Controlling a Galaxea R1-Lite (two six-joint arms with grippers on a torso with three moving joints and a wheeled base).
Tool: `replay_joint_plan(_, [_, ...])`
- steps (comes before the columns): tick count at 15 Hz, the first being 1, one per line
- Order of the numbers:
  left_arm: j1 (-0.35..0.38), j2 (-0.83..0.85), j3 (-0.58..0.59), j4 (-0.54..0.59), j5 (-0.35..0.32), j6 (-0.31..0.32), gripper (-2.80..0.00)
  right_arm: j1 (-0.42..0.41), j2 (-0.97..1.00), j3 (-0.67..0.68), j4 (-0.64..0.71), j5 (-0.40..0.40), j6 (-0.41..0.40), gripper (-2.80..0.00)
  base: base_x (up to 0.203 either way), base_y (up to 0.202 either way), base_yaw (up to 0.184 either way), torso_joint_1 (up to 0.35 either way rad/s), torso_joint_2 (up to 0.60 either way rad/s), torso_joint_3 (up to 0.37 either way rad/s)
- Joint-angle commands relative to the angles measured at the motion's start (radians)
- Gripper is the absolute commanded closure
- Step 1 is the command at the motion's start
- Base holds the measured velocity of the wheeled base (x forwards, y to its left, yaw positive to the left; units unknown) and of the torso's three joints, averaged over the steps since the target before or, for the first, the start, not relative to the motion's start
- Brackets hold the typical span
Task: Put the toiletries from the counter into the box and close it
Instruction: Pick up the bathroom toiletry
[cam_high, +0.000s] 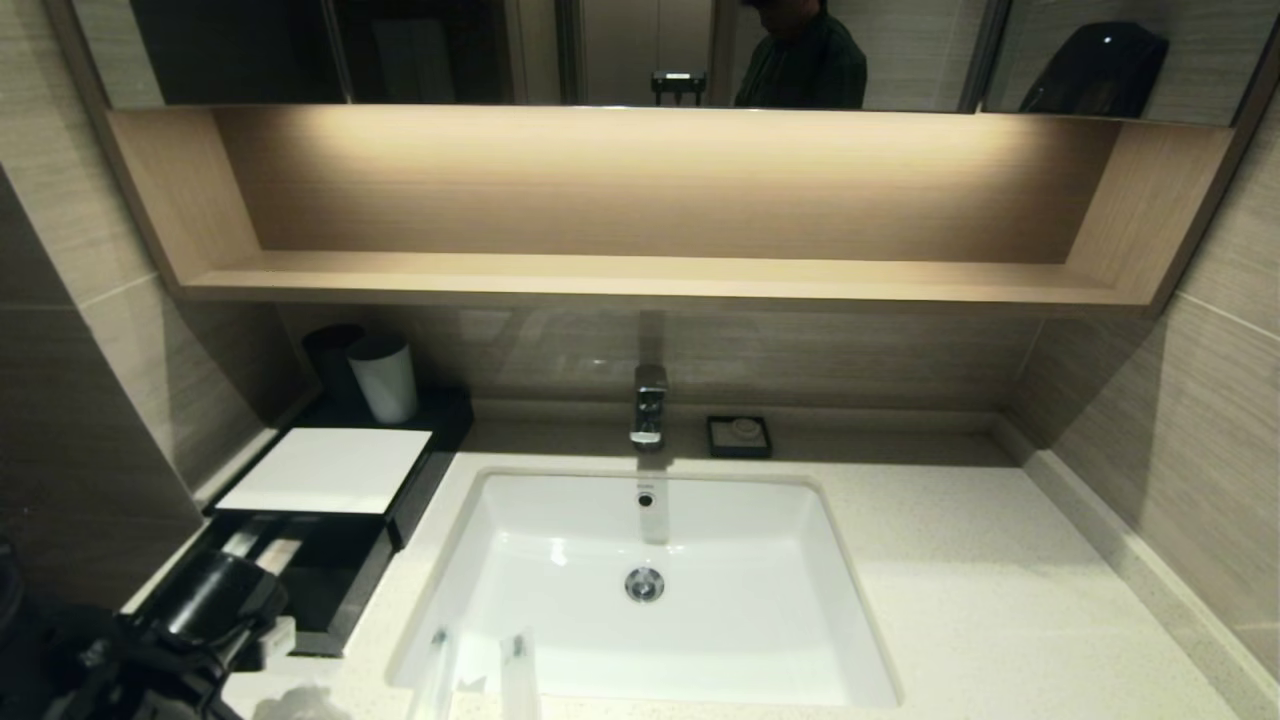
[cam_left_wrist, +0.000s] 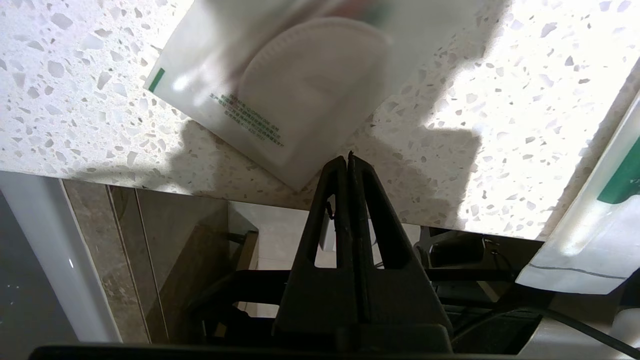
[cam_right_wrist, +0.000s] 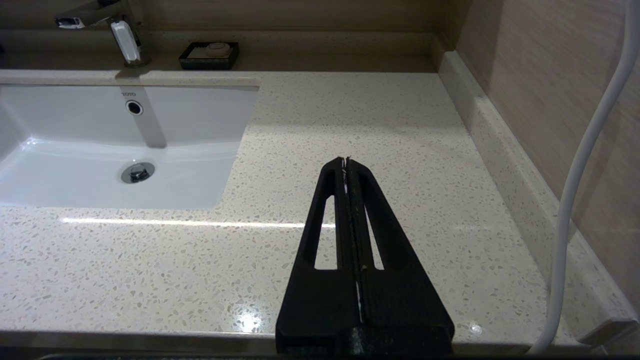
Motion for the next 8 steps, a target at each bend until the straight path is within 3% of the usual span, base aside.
replay_joint_plan(1, [0.000, -0.019, -0.001, 0.001, 0.003, -0.001, 0.00, 0.000, 0.000, 0.000, 0.000, 0.000, 0.000, 0.00, 0.000, 0.000, 0.000, 0.000, 0.00, 0.000])
replay_joint_plan(5, [0.001, -0.111, -0.009, 0.005, 0.014, -0.001, 0.00, 0.000, 0.000, 0.000, 0.000, 0.000, 0.000, 0.00, 0.000, 0.000, 0.000, 0.000, 0.00, 0.000])
replay_joint_plan(8, [0.012, -0.141, -0.010, 0.005, 0.102, -0.003, 0.00, 0.000, 0.000, 0.000, 0.000, 0.000, 0.000, 0.00, 0.000, 0.000, 0.000, 0.000, 0.00, 0.000])
